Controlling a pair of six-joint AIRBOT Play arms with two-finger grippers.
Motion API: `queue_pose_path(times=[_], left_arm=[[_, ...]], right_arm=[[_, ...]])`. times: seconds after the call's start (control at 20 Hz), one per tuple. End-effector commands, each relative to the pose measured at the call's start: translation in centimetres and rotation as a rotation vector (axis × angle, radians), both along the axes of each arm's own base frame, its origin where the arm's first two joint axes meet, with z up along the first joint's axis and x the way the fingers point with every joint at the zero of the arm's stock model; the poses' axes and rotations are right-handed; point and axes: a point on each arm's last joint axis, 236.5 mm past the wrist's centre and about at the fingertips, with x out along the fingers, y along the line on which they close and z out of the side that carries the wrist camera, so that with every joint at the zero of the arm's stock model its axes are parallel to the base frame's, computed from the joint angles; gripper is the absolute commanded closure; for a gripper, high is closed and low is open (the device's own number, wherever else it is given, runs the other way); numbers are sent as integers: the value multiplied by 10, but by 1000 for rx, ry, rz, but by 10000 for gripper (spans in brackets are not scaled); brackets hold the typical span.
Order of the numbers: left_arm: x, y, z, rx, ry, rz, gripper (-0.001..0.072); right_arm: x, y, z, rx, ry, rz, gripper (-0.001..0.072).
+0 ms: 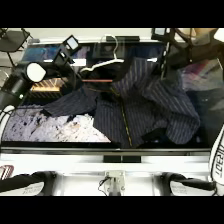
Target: Fold the shirts.
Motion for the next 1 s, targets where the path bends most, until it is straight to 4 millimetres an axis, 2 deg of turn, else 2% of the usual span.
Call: queue_pose_path(times=[0.0, 0.15, 0.25, 0.35, 0.4, 0.45, 0.5, 0.55, 0.65, 0.75, 0.85, 0.95], left_arm=[[-18, 2, -11, 0, 117, -13, 13], [-17, 5, -3, -9, 97, -4, 13], [-6, 19, 23, -77, 46, 72, 20], [9, 56, 50, -195, 23, 226, 33], [14, 79, 51, -278, 59, 335, 33], [16, 104, 41, -365, 137, 462, 33], [13, 121, 22, -438, 228, 566, 32], [9, 130, -3, -517, 327, 639, 31], [-2, 109, -50, -694, 508, 673, 31], [-7, 70, -83, -871, 630, 670, 31], [-4, 24, -96, -986, 691, 628, 31], [2, -20, -97, -1074, 722, 584, 31]], right_arm=[[-10, 15, 5, 20, 23, -1, 624], [-12, 18, 4, 33, 51, -35, 625], [-8, 7, 3, 14, 65, -115, 625], [-8, 2, 7, 8, 52, -149, 625], [-9, 0, 9, 8, 49, -159, 625], [-11, -2, 13, 7, 43, -170, 625], [-12, -3, 15, 7, 41, -182, 625], [-13, -7, 16, 1, 44, -202, 625], [-14, -10, 16, -6, 49, -221, 625], [-16, -10, 15, 0, 68, -233, 625], [-20, -11, 12, -6, 94, -241, 625], [-21, -13, 11, -8, 103, -253, 625]])
